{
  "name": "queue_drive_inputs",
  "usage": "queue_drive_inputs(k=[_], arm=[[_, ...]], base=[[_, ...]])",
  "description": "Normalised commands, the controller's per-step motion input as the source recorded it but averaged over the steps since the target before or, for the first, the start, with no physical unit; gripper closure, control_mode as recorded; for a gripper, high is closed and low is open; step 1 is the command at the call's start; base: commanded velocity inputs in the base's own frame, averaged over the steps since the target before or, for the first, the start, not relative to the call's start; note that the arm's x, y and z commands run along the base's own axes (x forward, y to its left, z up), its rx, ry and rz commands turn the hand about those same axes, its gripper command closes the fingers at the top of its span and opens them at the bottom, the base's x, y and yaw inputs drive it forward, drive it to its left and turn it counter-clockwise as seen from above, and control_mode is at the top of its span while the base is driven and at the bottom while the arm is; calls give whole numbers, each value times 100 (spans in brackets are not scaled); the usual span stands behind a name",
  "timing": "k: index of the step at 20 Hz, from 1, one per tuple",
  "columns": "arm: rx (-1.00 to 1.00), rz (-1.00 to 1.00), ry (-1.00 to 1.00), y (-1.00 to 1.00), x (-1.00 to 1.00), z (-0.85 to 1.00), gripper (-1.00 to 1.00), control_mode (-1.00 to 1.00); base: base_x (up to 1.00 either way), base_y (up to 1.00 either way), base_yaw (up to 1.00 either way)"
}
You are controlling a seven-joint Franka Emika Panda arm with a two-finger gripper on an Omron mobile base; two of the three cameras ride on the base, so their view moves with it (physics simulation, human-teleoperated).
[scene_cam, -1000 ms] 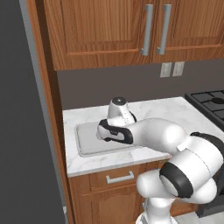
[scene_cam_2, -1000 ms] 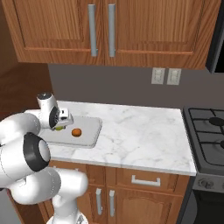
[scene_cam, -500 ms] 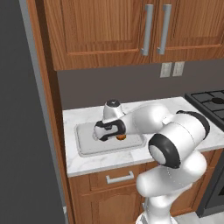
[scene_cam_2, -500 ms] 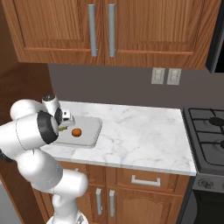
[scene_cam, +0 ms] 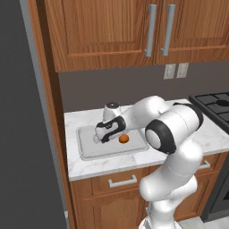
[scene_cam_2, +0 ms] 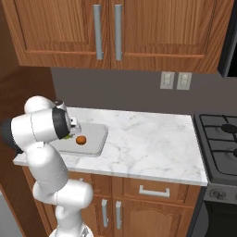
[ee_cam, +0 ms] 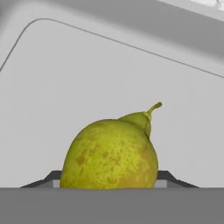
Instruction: Pick the tangerine and pear from the fridge and place them inside the tupperware on the counter.
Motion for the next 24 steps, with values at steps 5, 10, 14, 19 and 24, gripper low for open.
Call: queue_drive_inputs(k=[5, 10, 14, 19, 24], arm=[[0, 0, 0, 9, 7, 2, -100, -100], [0, 0, -1, 3, 0, 1, -100, -100], [0, -2, -1, -1, -6, 12, -100, -100], [0, -7, 0, -11, -28, 52, -100, -100], [0, -7, -2, -15, -34, 69, -100, -100]], base=[[0, 0, 0], [0, 0, 0], [0, 0, 0], [0, 0, 0], [0, 0, 0]])
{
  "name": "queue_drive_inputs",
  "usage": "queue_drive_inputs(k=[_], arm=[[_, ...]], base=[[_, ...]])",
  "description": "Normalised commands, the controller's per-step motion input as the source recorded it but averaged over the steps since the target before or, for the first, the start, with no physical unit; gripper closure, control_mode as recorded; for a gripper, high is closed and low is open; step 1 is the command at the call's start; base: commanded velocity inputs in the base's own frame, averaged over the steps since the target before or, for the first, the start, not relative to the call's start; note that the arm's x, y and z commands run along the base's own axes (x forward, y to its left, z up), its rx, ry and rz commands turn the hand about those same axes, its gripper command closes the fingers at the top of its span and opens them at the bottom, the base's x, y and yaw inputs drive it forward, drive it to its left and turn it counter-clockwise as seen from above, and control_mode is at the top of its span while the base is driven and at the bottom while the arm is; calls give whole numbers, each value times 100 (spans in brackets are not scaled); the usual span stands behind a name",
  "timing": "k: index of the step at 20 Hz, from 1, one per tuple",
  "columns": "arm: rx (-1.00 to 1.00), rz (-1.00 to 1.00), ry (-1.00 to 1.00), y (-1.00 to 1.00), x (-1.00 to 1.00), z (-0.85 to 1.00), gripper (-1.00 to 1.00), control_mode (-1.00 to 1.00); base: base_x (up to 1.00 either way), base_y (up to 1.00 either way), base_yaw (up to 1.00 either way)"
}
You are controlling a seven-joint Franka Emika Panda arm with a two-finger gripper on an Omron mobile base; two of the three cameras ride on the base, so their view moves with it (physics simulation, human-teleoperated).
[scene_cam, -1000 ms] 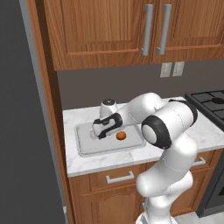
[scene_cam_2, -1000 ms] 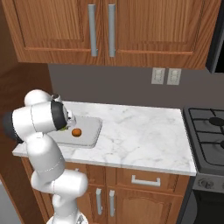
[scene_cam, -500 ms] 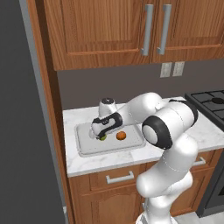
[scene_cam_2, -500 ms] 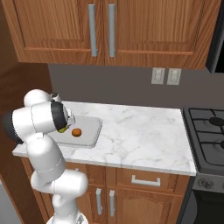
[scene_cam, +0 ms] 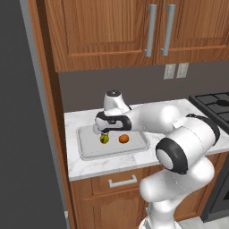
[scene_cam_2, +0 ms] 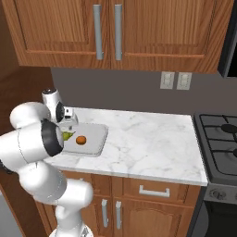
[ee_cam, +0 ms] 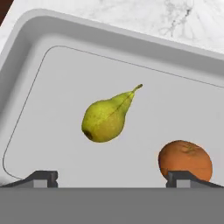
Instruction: Pick the tangerine and pear from the fridge and place them inside the tupperware on the counter.
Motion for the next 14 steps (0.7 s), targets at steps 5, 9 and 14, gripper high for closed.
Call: queue_drive_inputs(k=[5, 9, 14], arm=[[0, -7, -5, -20, -56, 59, -100, -100], [0, -12, 0, -47, -89, 33, -100, -100], [0, -16, 0, -65, -99, 16, -100, -100]], base=[[0, 0, 0], [0, 0, 0], [0, 0, 0]])
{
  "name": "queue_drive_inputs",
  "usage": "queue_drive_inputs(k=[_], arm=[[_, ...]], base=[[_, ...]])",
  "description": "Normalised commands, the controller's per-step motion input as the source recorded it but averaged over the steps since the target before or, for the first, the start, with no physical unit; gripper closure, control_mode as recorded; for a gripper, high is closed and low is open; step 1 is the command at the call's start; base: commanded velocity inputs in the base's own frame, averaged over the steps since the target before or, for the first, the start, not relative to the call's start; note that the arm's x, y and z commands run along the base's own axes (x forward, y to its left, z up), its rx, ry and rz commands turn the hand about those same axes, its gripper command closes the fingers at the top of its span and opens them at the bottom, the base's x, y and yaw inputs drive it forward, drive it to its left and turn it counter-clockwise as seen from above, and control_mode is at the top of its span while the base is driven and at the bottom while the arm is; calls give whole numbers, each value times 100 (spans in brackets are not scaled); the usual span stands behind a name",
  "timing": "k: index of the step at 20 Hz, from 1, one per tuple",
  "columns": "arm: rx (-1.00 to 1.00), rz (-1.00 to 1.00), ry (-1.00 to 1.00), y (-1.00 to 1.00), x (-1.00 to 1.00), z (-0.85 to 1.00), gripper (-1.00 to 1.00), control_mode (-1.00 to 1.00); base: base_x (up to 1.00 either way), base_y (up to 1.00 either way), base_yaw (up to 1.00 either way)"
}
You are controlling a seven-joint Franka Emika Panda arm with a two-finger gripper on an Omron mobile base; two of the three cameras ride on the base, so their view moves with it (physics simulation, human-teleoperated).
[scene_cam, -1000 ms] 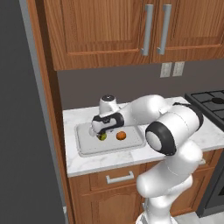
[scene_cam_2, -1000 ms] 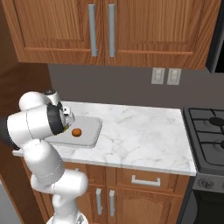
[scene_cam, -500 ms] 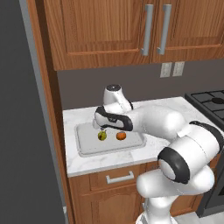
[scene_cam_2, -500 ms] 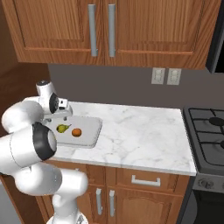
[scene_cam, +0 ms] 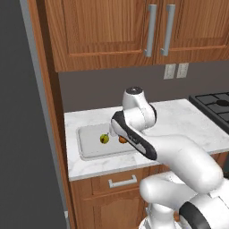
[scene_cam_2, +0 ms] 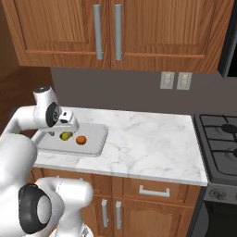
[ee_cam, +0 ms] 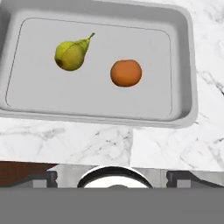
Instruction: Pick the tangerine and pear from the fridge and place them inside the tupperware on the counter.
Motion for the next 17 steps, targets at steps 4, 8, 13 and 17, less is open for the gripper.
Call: queue_drive_inputs(k=[4, 8, 13, 17], arm=[[0, -17, -1, -73, -100, 19, -100, -100], [0, -7, -14, -68, -84, 41, -100, -100], [0, 0, -19, -74, -69, 64, -100, -100], [0, 0, -16, -78, -68, 69, -100, -100]], base=[[0, 0, 0], [0, 0, 0], [0, 0, 0], [0, 0, 0]])
